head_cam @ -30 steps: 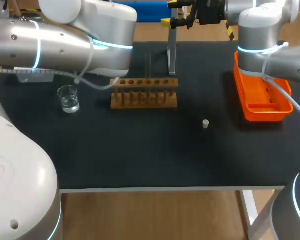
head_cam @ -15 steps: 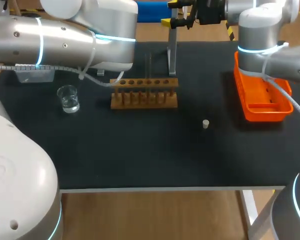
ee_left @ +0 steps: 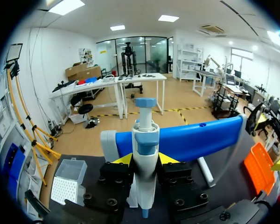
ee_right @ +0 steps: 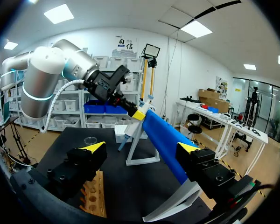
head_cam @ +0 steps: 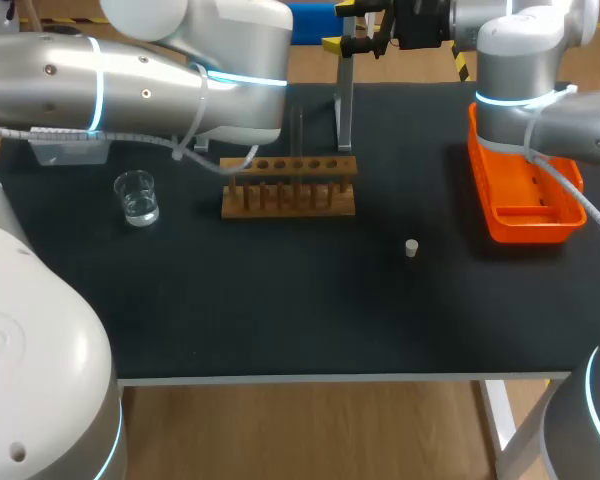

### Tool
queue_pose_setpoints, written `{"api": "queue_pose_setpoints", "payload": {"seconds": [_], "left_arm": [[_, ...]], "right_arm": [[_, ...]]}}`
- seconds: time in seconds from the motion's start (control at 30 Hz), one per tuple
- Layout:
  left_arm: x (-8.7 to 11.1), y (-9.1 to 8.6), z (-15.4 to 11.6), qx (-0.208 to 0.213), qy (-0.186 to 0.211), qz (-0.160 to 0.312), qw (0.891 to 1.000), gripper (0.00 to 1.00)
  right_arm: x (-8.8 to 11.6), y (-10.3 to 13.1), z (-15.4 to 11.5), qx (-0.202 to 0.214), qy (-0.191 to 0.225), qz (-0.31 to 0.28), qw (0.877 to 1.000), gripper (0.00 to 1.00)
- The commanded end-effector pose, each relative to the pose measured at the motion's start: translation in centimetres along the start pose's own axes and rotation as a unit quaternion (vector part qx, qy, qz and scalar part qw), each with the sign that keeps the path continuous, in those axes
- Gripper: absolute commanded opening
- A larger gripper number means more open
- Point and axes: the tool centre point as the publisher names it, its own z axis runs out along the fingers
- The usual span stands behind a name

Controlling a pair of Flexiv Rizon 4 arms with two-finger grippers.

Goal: Invert the test tube, pick up the pipette, mount the tip to pipette, aspirate from beaker and dispense into the tube, eject the tip, return the pipette, and cap with the stopper.

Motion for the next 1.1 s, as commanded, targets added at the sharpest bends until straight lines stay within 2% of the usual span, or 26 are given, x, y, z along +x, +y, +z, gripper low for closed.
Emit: {"api": "queue_pose_setpoints", "payload": {"seconds": [0.03, 0.7, 1.1], "left_arm": [[0.6, -0.3, 0.3, -0.002, -0.018, -0.001, 1.0, 0.0], [0.5, -0.3, 1.1, -0.014, -0.05, -0.01, 0.999, 0.0], [0.3, 0.2, 2.0, -0.03, -0.049, -0.012, 0.998, 0.0]], "right_arm": [[-0.1, 0.1, -0.1, 0.002, 0.003, 0.0, 1.0, 1.0], [-0.1, 0.1, -0.1, 0.002, 0.003, 0.0, 1.0, 1.0], [-0.1, 0.1, -0.1, 0.002, 0.003, 0.0, 1.0, 1.0]]}}
